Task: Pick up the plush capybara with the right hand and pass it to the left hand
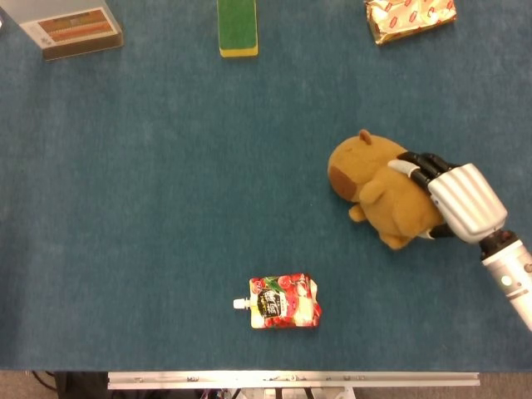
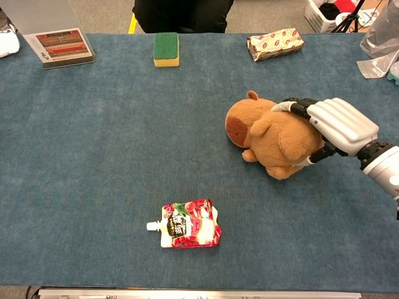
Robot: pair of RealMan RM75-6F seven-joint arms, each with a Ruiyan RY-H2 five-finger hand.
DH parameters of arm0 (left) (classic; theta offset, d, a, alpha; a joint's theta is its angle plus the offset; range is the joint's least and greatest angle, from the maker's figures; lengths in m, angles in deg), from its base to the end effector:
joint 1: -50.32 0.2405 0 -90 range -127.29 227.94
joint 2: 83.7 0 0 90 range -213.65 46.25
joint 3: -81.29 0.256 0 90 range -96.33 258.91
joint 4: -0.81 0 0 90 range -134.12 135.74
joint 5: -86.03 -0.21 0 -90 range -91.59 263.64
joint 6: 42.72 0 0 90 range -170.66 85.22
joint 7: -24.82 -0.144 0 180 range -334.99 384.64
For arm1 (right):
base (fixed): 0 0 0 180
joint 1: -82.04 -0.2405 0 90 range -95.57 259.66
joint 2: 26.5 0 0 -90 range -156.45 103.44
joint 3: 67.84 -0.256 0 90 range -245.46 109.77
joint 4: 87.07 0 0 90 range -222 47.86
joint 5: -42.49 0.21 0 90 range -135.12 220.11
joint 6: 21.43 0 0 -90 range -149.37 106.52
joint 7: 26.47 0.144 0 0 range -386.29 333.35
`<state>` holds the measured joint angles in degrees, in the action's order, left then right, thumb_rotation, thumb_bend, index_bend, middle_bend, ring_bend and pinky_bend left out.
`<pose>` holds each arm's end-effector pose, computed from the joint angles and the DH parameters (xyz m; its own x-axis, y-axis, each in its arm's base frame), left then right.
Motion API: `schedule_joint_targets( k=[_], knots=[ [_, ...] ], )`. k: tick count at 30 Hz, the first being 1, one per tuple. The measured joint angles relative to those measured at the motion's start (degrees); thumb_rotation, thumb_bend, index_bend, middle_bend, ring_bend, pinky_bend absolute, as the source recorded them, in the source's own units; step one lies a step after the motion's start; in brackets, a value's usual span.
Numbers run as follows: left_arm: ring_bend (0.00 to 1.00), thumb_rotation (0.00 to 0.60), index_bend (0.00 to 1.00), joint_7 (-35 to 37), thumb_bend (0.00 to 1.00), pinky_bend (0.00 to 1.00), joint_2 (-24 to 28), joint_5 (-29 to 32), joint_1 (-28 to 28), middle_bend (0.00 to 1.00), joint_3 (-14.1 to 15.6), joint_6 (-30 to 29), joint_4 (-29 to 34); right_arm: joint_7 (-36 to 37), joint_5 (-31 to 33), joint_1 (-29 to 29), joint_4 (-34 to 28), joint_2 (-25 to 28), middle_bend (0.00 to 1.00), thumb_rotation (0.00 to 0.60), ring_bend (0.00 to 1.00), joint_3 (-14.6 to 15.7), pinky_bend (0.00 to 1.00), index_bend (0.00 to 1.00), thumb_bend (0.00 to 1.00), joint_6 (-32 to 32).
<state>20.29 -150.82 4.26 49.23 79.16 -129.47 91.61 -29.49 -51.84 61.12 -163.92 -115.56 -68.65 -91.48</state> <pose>-0.3319 0.1566 0.1506 0.4403 0.0218 0.8976 0.8897 0.1237 -0.4394 -0.2393 -0.2398 -0.0072 0.3998 -0.1930 0.8960 -0.8577 -0.4236 0.2914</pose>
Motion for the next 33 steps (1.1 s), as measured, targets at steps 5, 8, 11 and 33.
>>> schedule_joint_targets(
  k=[5, 8, 11, 33],
  knots=[
    [0.39, 0.6, 0.42, -0.1, 0.21, 0.43, 0.0, -0.1, 0.0, 0.44, 0.1, 0.2, 0.0, 2.5, -0.5, 0.5, 2.0, -1.6, 0.57, 0.6, 0.61, -0.3, 0.77, 0.65, 0.0, -3.0],
    [0.39, 0.6, 0.42, -0.2, 0.21, 0.43, 0.0, -0.2, -0.1, 0.44, 0.0, 0.3, 0.1, 3.4, -0.6, 0.8, 2.3, -1.8, 0.63, 0.6, 0.66, -0.4, 0.81, 0.73, 0.0, -4.5],
    [0.39, 0.6, 0.42, -0.4, 0.21, 0.43, 0.1, -0.2, -0.2, 0.44, 0.0, 0.4, 0.3, 4.9, -0.7, 1.1, 1.9, -1.6, 0.65, 0.6, 0.69, -0.5, 0.84, 0.77, 0.0, -6.1],
    [0.37, 0.6, 0.38, 11.5, 0.21, 0.43, 1.9, -2.3, -6.6, 0.39, -1.4, 9.3, 7.5, 13.7, -4.8, -2.0, -11.2, 1.1, 0.66, 0.6, 0.7, -4.5, 0.84, 0.82, 0.0, -12.0]
  ],
)
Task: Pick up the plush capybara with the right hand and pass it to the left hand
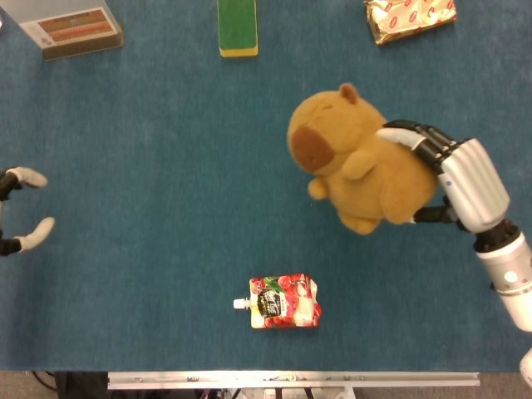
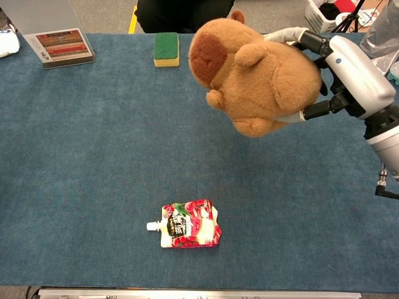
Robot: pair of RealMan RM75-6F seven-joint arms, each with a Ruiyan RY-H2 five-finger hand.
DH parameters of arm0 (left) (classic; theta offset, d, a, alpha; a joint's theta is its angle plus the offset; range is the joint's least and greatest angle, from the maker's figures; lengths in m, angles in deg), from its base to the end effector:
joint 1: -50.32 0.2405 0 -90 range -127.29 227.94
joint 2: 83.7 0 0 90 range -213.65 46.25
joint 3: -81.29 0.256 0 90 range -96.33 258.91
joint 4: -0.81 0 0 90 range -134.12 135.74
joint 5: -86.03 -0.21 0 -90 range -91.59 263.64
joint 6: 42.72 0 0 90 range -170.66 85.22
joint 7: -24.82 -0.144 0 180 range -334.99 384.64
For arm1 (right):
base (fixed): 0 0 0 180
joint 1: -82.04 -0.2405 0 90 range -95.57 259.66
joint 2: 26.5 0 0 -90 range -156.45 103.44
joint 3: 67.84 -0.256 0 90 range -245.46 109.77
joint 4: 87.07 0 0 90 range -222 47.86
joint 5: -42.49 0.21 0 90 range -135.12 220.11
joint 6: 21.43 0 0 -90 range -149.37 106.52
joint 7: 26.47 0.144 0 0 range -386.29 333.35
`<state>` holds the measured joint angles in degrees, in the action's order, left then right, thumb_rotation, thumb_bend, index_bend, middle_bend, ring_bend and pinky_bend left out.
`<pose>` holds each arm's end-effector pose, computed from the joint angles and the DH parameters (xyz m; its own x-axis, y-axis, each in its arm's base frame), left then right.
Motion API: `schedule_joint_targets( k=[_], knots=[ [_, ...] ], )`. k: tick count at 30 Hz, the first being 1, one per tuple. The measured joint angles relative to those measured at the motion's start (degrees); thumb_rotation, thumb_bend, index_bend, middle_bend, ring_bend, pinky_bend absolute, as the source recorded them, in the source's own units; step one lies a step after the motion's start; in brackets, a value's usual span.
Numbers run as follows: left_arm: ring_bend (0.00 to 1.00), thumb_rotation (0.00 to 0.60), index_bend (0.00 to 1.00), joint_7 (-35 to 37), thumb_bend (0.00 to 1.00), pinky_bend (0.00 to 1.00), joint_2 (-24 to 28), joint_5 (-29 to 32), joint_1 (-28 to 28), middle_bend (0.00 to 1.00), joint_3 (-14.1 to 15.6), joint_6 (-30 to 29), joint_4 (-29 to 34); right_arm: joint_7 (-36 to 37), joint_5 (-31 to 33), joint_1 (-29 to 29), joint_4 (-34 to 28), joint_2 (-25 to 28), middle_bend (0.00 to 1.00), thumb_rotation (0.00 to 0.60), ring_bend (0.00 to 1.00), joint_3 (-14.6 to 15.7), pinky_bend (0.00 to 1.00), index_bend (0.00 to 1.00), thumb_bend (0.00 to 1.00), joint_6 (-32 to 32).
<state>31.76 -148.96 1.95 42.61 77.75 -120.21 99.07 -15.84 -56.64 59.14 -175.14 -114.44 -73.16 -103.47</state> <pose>-0.2875 0.1948 0.1287 0.1608 0.1226 0.9793 0.9870 -0.0204 -0.1595 -0.1663 -0.2456 0.0328 -0.0567 -0.1024 0.9931 -0.8507 -0.5157 -0.1017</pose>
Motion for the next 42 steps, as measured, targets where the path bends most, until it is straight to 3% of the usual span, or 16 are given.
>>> schedule_joint_targets(
  k=[8, 16, 21, 29, 42],
  knots=[
    [0.3, 0.6, 0.3, 10.0, 0.14, 0.42, 1.8, 4.0, -5.1, 0.28, -2.4, 9.1, 3.5, -1.0, -2.9, -2.6, -0.9, -0.3, 0.66, 0.6, 0.7, 0.6, 0.84, 0.82, 0.0, 1.3],
    [0.19, 0.6, 0.09, 21.1, 0.04, 0.37, 4.2, 7.0, -9.7, 0.11, -4.6, 17.7, 5.6, -2.4, -5.4, -4.5, -1.0, -0.5, 0.66, 0.6, 0.7, 1.8, 0.84, 0.82, 0.0, 2.4],
    [0.11, 0.6, 0.03, 28.1, 0.0, 0.32, 5.9, 7.7, -12.3, 0.03, -5.9, 22.5, 6.4, -4.1, -7.4, -5.7, -0.3, -1.0, 0.66, 0.6, 0.7, 2.7, 0.84, 0.82, 0.0, 3.2],
    [0.06, 0.583, 0.0, 42.7, 0.0, 0.25, 9.5, 5.0, -16.9, 0.0, -7.5, 30.1, 6.7, -6.4, -9.4, -7.0, 1.6, -2.0, 0.66, 0.6, 0.7, 3.9, 0.84, 0.82, 0.0, 3.3],
    [0.05, 0.537, 0.0, 54.6, 0.0, 0.25, 14.8, -1.4, -21.3, 0.0, -6.9, 34.4, 8.2, -8.0, -9.4, -7.7, 2.6, -2.3, 0.66, 0.6, 0.7, 4.4, 0.84, 0.82, 0.0, 2.6]
  ],
)
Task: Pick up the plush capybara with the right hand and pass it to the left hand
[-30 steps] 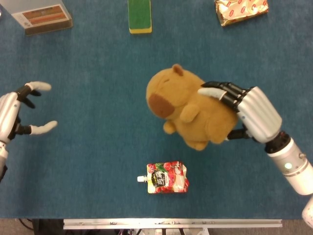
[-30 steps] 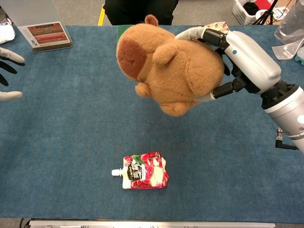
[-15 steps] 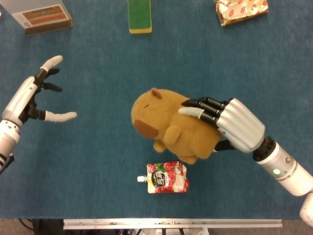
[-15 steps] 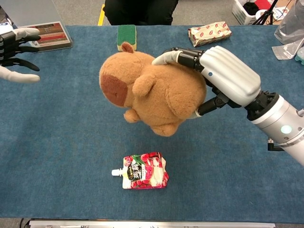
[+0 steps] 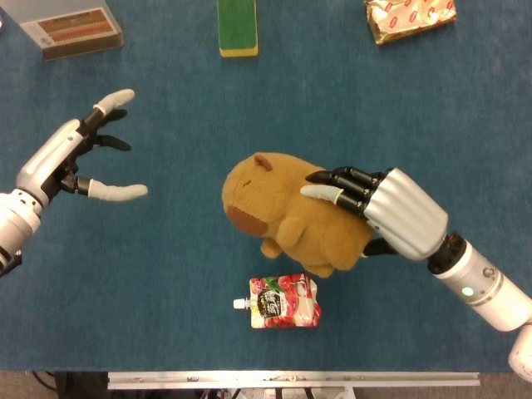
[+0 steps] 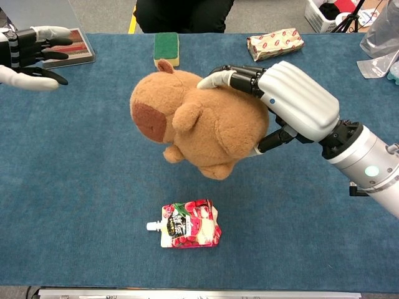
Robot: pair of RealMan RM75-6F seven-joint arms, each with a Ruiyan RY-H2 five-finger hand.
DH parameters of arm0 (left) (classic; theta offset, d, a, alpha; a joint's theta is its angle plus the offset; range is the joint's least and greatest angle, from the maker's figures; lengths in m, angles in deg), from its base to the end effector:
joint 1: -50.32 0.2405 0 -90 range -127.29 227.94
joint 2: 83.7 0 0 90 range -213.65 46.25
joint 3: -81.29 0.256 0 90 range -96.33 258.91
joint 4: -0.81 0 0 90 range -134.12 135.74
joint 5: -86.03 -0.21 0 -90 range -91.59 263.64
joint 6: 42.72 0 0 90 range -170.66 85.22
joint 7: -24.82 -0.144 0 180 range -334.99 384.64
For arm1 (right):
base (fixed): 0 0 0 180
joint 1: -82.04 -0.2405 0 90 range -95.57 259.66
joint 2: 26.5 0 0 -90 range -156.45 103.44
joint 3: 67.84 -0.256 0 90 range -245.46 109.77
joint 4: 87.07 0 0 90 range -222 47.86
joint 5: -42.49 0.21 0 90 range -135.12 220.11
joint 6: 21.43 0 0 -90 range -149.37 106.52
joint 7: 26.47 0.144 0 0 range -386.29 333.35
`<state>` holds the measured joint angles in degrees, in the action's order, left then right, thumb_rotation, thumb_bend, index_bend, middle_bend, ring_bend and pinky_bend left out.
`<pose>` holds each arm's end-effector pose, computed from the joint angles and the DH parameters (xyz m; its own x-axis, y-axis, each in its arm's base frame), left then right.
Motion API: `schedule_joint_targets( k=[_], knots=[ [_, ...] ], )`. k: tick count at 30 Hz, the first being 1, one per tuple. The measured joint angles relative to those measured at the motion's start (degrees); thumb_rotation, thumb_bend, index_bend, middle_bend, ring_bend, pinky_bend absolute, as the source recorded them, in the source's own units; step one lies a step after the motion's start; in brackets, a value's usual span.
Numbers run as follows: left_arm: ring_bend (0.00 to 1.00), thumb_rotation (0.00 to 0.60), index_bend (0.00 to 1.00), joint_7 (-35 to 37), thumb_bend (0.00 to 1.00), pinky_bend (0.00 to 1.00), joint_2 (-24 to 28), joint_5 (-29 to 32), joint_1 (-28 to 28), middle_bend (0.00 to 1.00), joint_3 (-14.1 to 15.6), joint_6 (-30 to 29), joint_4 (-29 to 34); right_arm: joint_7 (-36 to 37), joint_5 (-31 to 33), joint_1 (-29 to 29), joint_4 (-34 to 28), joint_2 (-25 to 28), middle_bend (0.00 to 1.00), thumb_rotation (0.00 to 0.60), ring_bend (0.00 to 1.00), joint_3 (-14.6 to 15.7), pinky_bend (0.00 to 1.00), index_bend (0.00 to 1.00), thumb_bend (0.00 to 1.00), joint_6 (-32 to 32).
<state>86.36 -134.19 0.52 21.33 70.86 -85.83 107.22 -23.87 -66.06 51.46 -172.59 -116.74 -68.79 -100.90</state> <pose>-0.2009 0.2847 0.1341 -0.4603 0.5558 0.6922 0.8715 0.1344 0.4717 -0.1265 -0.2352 0.0027 0.1626 -0.1029 0.9813 -0.6608 -0.7499 0.0309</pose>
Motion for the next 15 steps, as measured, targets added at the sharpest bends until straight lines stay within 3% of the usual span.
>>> schedule_joint_targets(
  k=[7, 15],
  knots=[
    [0.05, 0.535, 0.0, 8.1, 0.0, 0.25, 3.6, -5.5, -1.5, 0.0, 2.1, 0.6, 1.8, -0.6, -0.3, -0.2, 0.0, -0.1, 0.66, 0.6, 0.7, 0.5, 0.84, 0.82, 0.0, -0.3],
    [0.05, 0.536, 0.0, 23.4, 0.0, 0.25, 5.7, -14.5, -5.2, 0.0, 6.0, -0.9, 1.3, -1.7, -1.3, -0.9, -0.6, -0.1, 0.66, 0.6, 0.7, 0.4, 0.84, 0.82, 0.0, -1.1]
  ],
)
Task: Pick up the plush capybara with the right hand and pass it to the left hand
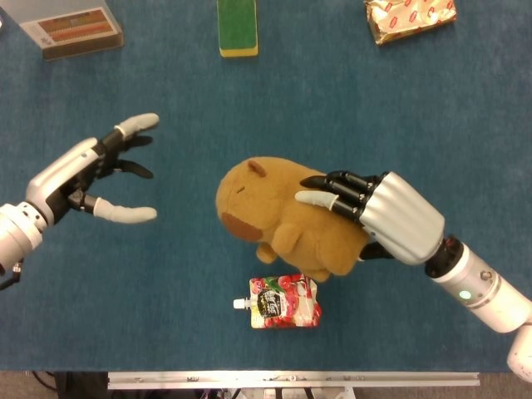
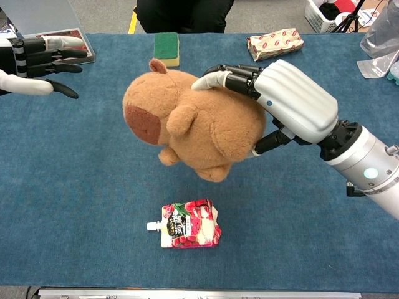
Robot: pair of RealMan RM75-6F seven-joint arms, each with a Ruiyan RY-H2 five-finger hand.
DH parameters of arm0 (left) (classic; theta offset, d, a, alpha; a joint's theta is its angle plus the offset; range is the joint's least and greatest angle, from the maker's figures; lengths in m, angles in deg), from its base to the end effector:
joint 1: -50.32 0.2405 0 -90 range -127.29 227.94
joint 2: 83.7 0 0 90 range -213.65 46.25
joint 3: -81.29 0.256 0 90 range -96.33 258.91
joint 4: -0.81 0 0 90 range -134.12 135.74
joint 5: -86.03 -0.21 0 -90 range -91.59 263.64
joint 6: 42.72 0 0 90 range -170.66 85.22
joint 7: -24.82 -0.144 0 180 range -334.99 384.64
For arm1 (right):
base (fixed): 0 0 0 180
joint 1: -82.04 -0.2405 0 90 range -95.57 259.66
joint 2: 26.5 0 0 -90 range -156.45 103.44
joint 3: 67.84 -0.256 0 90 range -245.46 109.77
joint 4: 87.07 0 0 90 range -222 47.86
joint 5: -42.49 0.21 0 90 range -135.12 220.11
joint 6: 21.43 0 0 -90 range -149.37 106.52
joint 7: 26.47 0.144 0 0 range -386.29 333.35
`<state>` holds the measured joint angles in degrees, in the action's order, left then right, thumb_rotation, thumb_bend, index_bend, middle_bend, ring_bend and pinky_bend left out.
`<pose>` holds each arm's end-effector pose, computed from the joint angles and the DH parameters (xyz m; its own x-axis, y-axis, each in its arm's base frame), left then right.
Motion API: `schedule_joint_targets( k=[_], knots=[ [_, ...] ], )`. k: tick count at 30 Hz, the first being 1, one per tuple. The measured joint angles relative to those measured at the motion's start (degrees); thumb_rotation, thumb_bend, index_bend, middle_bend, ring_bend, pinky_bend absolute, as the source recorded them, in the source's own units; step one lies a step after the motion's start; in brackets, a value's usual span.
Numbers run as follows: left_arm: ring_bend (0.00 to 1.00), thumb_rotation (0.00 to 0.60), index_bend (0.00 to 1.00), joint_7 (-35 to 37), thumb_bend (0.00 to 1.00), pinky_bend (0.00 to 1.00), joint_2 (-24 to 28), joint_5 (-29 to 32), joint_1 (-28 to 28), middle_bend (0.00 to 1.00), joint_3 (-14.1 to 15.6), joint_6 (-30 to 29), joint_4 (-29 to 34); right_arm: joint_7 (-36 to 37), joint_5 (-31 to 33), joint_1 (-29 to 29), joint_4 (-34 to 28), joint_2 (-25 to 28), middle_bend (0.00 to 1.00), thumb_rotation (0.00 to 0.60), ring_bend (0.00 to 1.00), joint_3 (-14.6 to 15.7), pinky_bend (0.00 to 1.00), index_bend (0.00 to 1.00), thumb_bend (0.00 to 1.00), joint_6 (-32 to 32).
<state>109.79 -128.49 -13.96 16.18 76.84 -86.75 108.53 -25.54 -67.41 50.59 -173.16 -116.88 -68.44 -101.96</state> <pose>-0.1834 0.2706 0.1420 -0.5361 0.6687 0.5152 0.8039 0.2184 0.5532 -0.1185 -0.2319 0.0040 0.1647 -0.0750 0.9835 -0.6262 -0.7784 0.0455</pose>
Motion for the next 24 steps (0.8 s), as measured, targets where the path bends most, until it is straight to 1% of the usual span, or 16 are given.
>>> schedule_joint_targets(
  k=[5, 10, 14, 24],
  knots=[
    [0.05, 0.534, 0.0, 7.5, 0.0, 0.25, -0.3, -4.6, -4.3, 0.0, 3.5, -0.8, -2.0, -0.7, -0.7, -0.5, 0.0, 0.0, 0.66, 0.6, 0.7, -0.2, 0.84, 0.82, 0.0, -0.4],
    [0.05, 0.535, 0.0, 11.8, 0.0, 0.25, -1.3, -6.2, -7.4, 0.0, 6.0, -2.4, -3.7, -1.0, -1.1, -1.2, 0.0, 0.0, 0.66, 0.6, 0.7, -0.6, 0.84, 0.82, 0.0, -0.7],
    [0.05, 0.538, 0.0, 12.6, 0.0, 0.25, -2.3, -6.8, -9.8, 0.0, 7.6, -3.1, -4.2, -1.2, -1.5, -1.7, -0.1, -0.1, 0.66, 0.6, 0.69, -0.9, 0.84, 0.82, 0.0, -0.9],
    [0.05, 0.534, 0.0, 11.3, 0.0, 0.25, -5.0, -5.1, -13.7, 0.0, 9.6, -2.7, -4.2, -1.7, -1.7, -3.1, -0.1, -0.7, 0.66, 0.6, 0.69, -1.6, 0.84, 0.82, 0.0, -0.6]
  ],
)
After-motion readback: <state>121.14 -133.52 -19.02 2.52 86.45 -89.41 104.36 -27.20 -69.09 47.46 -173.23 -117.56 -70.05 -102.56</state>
